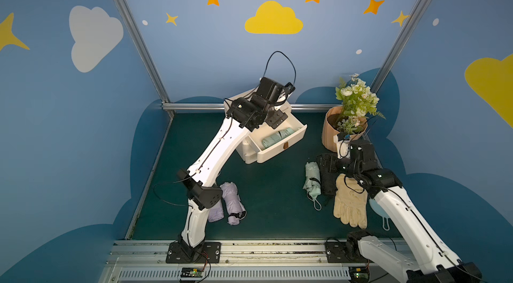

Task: Place the umbrella in the drawer by color
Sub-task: Pick up the umbrella from the center of the board.

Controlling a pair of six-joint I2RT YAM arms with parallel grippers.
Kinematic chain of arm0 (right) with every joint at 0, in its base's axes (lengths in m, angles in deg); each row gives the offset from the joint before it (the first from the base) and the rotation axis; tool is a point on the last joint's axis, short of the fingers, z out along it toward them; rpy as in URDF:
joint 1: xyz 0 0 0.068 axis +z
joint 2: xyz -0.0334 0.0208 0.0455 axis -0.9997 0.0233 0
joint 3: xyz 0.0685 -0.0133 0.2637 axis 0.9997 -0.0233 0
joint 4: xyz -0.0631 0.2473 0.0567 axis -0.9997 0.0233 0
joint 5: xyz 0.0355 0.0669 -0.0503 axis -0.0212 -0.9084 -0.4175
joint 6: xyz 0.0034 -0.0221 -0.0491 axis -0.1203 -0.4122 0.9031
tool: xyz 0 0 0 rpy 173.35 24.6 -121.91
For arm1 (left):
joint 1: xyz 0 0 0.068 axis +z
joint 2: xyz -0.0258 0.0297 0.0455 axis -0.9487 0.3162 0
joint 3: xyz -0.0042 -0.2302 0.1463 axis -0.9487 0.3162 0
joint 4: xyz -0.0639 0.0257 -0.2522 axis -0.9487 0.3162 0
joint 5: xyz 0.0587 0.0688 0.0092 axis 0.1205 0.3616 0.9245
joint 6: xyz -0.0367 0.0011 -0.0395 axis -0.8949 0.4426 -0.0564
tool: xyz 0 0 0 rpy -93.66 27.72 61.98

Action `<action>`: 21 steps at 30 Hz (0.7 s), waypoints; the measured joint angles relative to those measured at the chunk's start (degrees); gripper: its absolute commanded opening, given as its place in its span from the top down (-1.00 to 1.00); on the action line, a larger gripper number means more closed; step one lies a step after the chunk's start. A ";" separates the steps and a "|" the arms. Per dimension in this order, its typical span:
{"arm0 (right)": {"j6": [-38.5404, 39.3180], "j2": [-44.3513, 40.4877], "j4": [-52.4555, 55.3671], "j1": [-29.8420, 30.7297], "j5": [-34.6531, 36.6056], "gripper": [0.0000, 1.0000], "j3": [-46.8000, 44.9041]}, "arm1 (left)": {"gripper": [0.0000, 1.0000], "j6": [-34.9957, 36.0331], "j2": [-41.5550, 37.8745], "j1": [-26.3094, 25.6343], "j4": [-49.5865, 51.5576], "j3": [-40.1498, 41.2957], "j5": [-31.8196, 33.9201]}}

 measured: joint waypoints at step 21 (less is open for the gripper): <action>-4.61 23.52 1.97 3.67 -2.73 -0.81 -2.78 | -1.00 -21.00 -54.64 0.79 -38.97 74.14 -7.48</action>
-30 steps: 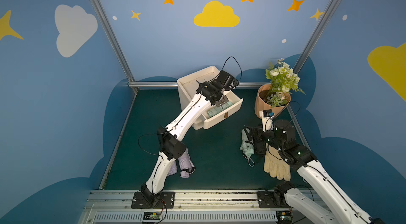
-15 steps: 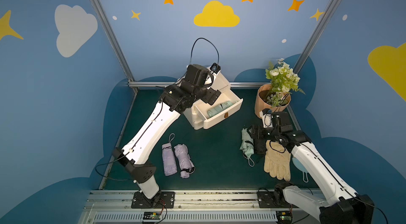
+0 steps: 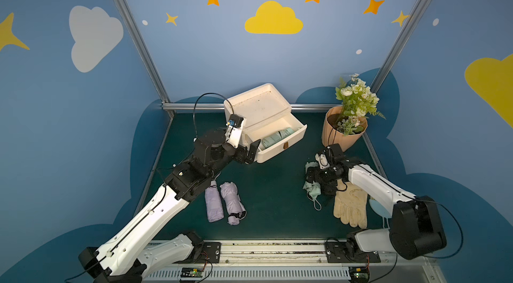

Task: Place the umbrella in the drawer by color
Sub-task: Pick up the umbrella from the center of the board.

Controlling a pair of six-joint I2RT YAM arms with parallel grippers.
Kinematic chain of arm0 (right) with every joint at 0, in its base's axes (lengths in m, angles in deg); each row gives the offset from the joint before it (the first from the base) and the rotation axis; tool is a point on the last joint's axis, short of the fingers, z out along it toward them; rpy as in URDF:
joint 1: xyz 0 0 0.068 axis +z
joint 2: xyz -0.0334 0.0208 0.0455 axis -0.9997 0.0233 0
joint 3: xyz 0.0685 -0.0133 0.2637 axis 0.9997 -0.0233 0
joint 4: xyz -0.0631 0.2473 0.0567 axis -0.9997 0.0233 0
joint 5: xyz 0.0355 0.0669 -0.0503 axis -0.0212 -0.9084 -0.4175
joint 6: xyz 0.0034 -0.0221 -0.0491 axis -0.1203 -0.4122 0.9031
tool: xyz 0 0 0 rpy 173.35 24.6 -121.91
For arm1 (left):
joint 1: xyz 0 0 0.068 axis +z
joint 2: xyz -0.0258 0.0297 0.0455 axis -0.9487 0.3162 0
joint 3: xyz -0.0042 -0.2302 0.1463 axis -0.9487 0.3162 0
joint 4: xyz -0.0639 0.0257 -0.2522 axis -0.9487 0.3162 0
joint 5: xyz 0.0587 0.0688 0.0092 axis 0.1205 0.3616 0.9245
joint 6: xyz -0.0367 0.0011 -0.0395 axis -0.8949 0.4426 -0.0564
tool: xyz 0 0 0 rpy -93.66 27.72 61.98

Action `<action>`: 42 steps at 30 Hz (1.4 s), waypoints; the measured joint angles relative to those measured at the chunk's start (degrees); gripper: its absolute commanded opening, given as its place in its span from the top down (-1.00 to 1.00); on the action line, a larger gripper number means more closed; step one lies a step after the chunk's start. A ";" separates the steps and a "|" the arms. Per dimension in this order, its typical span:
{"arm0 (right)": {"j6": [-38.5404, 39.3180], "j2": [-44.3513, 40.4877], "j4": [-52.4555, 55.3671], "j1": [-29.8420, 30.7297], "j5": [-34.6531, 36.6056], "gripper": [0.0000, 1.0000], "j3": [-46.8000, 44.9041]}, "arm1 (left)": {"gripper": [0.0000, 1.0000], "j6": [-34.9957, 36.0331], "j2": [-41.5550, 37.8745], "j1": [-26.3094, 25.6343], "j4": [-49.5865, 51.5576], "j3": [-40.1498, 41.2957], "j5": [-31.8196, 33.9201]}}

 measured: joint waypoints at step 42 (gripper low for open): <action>5.05 -20.28 -5.86 6.88 0.42 0.03 -4.68 | -1.00 -9.25 -1.31 0.26 -3.61 3.91 -3.30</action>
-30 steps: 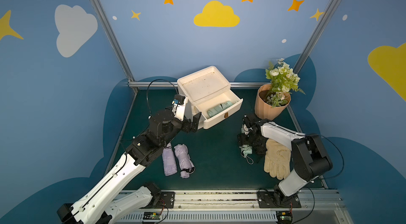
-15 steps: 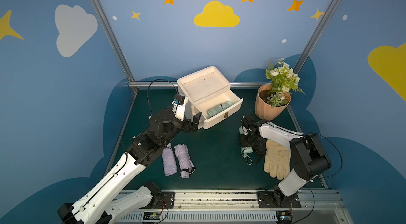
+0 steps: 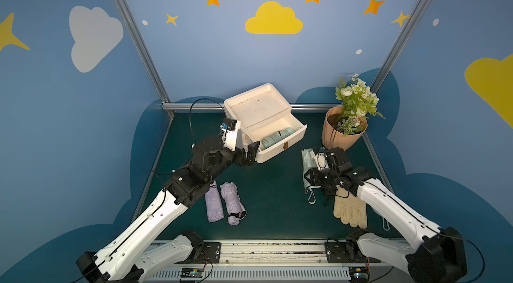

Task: Place the umbrella in the drawer by color
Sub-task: Pick up the umbrella from the center of the board.

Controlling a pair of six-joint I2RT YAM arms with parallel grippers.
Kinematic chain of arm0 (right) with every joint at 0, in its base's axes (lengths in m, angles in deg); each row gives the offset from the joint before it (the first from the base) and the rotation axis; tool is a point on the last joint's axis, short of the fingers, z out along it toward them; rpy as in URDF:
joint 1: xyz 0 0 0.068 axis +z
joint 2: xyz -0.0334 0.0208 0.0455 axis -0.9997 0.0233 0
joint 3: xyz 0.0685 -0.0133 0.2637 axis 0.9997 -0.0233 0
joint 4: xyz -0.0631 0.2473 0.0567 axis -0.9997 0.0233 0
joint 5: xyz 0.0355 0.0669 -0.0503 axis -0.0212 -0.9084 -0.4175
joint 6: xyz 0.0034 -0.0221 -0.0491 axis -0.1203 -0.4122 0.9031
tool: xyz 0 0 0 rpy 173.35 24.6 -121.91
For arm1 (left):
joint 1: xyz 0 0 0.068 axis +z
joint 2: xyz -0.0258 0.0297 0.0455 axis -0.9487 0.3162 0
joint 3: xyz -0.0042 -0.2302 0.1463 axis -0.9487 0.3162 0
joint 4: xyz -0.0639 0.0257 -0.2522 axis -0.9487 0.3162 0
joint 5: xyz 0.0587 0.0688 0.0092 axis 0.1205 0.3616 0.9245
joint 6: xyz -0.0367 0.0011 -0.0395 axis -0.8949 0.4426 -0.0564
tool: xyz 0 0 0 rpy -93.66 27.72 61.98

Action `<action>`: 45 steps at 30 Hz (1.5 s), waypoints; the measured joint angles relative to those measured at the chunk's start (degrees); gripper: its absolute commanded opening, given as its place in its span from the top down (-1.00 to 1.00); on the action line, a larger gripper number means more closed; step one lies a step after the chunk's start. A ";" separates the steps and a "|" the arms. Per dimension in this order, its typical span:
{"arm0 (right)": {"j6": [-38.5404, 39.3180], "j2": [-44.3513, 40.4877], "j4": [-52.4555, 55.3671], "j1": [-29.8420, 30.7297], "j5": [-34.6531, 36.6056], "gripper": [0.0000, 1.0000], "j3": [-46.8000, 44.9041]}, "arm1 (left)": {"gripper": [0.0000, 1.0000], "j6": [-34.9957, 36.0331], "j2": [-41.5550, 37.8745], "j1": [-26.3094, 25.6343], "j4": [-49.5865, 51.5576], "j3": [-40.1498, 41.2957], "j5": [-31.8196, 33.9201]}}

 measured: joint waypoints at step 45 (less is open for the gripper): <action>9.03 -10.80 -28.61 18.71 7.39 0.00 -2.93 | 0.09 -16.87 21.66 -12.66 -21.14 -1.27 -18.86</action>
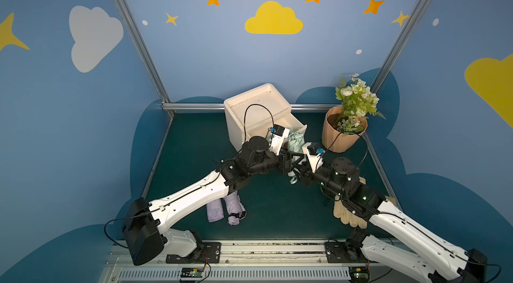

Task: Place the umbrella in the drawer by color
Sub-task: Pick up the umbrella from the center of the board, then place the umbrella in the drawer.

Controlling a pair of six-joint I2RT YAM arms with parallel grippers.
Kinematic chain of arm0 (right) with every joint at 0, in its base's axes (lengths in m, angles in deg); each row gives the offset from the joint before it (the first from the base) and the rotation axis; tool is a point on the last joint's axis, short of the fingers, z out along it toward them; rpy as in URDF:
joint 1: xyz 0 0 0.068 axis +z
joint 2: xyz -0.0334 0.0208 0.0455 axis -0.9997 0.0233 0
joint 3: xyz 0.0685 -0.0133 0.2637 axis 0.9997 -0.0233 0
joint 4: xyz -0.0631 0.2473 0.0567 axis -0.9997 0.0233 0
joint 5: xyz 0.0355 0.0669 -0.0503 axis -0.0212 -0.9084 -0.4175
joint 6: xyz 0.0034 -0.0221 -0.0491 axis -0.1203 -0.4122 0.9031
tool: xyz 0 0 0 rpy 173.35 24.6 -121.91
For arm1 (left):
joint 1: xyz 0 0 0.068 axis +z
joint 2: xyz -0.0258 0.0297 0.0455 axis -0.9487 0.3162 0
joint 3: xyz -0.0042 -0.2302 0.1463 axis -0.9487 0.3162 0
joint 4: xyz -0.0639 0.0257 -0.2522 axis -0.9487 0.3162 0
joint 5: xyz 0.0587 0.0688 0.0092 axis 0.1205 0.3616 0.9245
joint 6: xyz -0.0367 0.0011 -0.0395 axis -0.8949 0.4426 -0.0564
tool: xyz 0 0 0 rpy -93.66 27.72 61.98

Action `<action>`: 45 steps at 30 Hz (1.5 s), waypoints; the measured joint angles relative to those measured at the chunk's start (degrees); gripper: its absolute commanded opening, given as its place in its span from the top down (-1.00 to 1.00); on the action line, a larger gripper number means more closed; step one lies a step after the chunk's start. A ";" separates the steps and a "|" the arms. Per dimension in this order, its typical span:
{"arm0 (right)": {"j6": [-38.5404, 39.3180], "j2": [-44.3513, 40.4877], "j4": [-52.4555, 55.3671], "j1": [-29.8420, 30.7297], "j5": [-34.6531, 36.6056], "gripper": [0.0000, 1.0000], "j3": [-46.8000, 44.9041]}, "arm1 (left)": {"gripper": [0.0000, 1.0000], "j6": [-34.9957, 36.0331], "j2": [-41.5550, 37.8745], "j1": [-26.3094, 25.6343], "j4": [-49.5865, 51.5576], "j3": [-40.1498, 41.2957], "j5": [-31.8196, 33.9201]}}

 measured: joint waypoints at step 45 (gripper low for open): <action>-5.31 -6.75 3.61 -14.08 -1.31 -0.96 -4.00 | 0.90 39.26 16.44 10.62 46.14 -43.32 17.75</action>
